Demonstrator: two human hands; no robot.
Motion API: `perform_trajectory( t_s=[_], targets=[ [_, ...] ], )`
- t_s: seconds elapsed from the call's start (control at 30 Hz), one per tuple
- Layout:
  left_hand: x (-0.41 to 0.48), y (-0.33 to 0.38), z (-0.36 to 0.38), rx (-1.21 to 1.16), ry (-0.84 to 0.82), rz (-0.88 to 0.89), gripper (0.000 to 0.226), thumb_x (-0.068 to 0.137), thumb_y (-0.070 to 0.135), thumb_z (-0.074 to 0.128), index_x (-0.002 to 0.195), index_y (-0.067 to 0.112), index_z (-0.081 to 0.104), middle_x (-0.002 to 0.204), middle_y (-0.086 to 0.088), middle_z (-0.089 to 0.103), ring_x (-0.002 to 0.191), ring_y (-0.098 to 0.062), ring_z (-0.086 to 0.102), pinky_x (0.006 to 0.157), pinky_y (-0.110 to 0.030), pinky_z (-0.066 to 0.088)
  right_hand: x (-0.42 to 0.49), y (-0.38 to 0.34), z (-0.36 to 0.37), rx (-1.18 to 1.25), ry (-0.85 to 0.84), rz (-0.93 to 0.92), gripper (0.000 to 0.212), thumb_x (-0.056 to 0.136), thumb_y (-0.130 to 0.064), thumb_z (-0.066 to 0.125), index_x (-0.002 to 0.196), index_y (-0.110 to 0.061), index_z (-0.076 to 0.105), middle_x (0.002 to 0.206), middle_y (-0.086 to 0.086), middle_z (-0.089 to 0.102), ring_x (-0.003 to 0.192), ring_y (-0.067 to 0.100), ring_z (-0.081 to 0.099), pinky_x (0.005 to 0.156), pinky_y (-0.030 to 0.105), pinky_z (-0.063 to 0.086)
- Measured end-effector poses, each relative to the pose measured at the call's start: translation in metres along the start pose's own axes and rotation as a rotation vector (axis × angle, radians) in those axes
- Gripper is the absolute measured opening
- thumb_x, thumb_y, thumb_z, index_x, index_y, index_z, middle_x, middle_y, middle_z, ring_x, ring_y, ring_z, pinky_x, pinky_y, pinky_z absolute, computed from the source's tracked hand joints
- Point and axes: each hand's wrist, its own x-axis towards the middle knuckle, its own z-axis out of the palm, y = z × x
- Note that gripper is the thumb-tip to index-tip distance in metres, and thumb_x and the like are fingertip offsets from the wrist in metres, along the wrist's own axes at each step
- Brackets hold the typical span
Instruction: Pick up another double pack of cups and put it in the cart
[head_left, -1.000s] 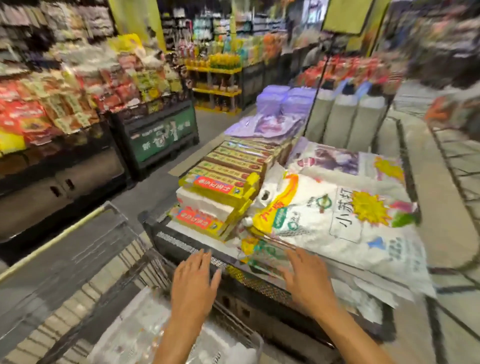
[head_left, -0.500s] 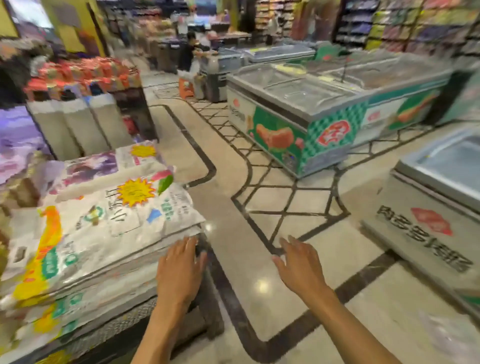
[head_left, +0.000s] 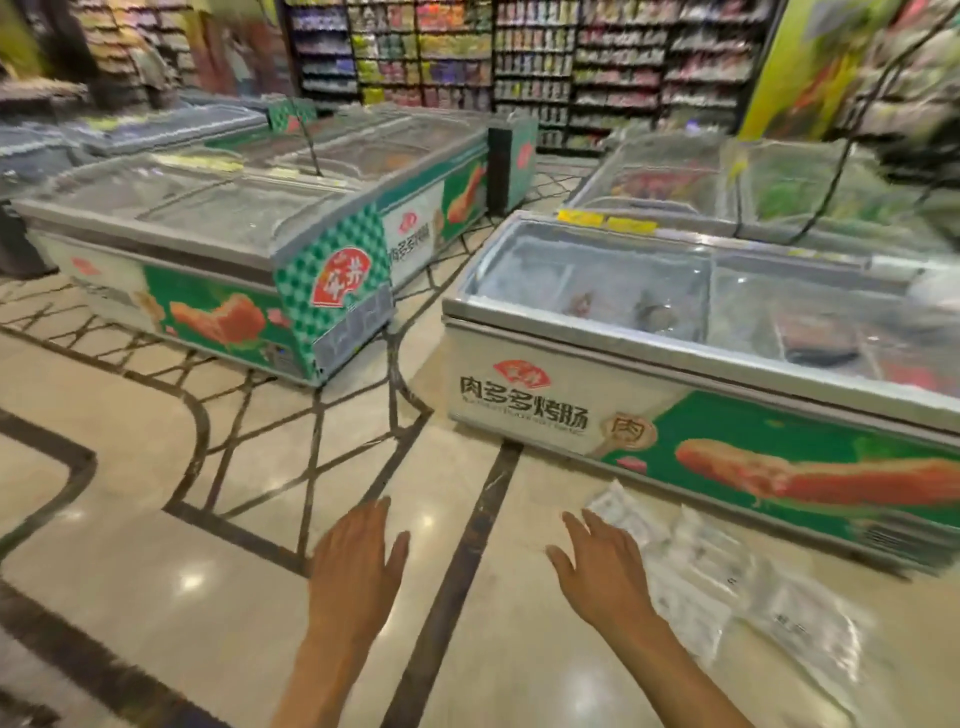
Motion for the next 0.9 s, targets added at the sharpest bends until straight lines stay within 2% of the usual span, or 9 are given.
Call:
perform_trajectory(
  t_s=[0.17, 0.3, 0.37, 0.43, 0.53, 0.6, 0.7, 0.8, 0.9],
  targets=[
    [0.057, 0.071, 0.039, -0.016, -0.075, 0.156, 0.052, 0.1, 0.044, 0.053, 0.146, 0.019, 0.053, 0.144, -0.003, 0.058, 0.133, -0.024, 0.054, 0.111, -0.043, 0.042, 0.018, 0.075, -0.009, 0.033, 0.005, 0.212, 0.059, 0.103, -0.053, 0.034, 0.156, -0.027, 0.031, 0.163, 0.004, 0.029, 0.149, 0.023, 0.029, 0.122, 0.039, 0.016],
    [0.105, 0.106, 0.076, -0.015, -0.117, 0.272, 0.053, 0.101, 0.046, 0.048, 0.145, 0.017, 0.054, 0.143, -0.004, 0.059, 0.131, -0.025, 0.054, 0.11, -0.043, 0.042, 0.034, 0.111, -0.004, 0.086, -0.003, 0.345, 0.06, 0.104, -0.052, 0.033, 0.157, -0.025, 0.03, 0.164, 0.004, 0.027, 0.15, 0.023, 0.028, 0.123, 0.039, 0.017],
    [0.131, 0.118, 0.094, -0.002, -0.14, 0.333, 0.058, 0.099, 0.049, 0.037, 0.138, 0.014, 0.061, 0.133, -0.006, 0.067, 0.121, -0.026, 0.062, 0.102, -0.043, 0.049, 0.049, 0.122, 0.0, 0.083, -0.007, 0.395, 0.061, 0.103, -0.053, 0.027, 0.156, -0.024, 0.03, 0.163, 0.004, 0.028, 0.149, 0.023, 0.03, 0.121, 0.039, 0.018],
    [0.16, 0.127, 0.114, 0.012, -0.146, 0.396, 0.058, 0.096, 0.048, 0.036, 0.13, 0.01, 0.066, 0.121, -0.008, 0.072, 0.109, -0.027, 0.068, 0.093, -0.042, 0.053, 0.071, 0.13, 0.004, 0.079, -0.016, 0.448, 0.06, 0.103, -0.053, 0.027, 0.155, -0.024, 0.031, 0.163, 0.004, 0.03, 0.148, 0.023, 0.032, 0.12, 0.039, 0.019],
    [0.213, 0.14, 0.144, 0.006, -0.185, 0.423, 0.046, 0.097, 0.038, 0.056, 0.135, 0.014, 0.061, 0.128, -0.005, 0.068, 0.117, -0.024, 0.064, 0.101, -0.043, 0.05, 0.113, 0.137, 0.011, 0.101, -0.029, 0.542, 0.059, 0.104, -0.052, 0.034, 0.155, -0.024, 0.031, 0.163, 0.005, 0.029, 0.148, 0.025, 0.032, 0.122, 0.04, 0.018],
    [0.251, 0.152, 0.163, 0.027, -0.22, 0.463, 0.046, 0.093, 0.034, 0.067, 0.134, 0.013, 0.062, 0.124, -0.005, 0.069, 0.114, -0.024, 0.065, 0.101, -0.042, 0.048, 0.142, 0.14, 0.016, 0.113, -0.031, 0.602, 0.06, 0.103, -0.051, 0.035, 0.156, -0.023, 0.031, 0.164, 0.007, 0.027, 0.148, 0.025, 0.03, 0.122, 0.041, 0.017],
    [0.307, 0.176, 0.19, 0.058, -0.285, 0.554, 0.042, 0.096, 0.039, 0.059, 0.13, 0.014, 0.061, 0.118, -0.004, 0.07, 0.109, -0.023, 0.065, 0.099, -0.041, 0.05, 0.184, 0.145, 0.016, 0.128, -0.015, 0.666, 0.061, 0.103, -0.051, 0.036, 0.156, -0.021, 0.03, 0.164, 0.007, 0.027, 0.149, 0.025, 0.029, 0.123, 0.041, 0.016],
    [0.354, 0.205, 0.217, 0.1, -0.342, 0.61, 0.046, 0.099, 0.045, 0.046, 0.137, 0.021, 0.054, 0.13, -0.001, 0.064, 0.122, -0.022, 0.058, 0.104, -0.041, 0.045, 0.22, 0.154, 0.016, 0.152, -0.017, 0.735, 0.06, 0.104, -0.05, 0.035, 0.156, -0.02, 0.031, 0.163, 0.007, 0.028, 0.148, 0.025, 0.031, 0.122, 0.04, 0.017],
    [0.385, 0.234, 0.249, 0.084, -0.356, 0.651, 0.051, 0.099, 0.045, 0.049, 0.144, 0.019, 0.05, 0.135, -0.005, 0.063, 0.125, -0.025, 0.057, 0.106, -0.042, 0.044, 0.25, 0.169, 0.024, 0.181, 0.003, 0.797, 0.06, 0.102, -0.05, 0.034, 0.153, -0.019, 0.037, 0.16, 0.007, 0.036, 0.145, 0.026, 0.036, 0.12, 0.04, 0.021]
  ],
)
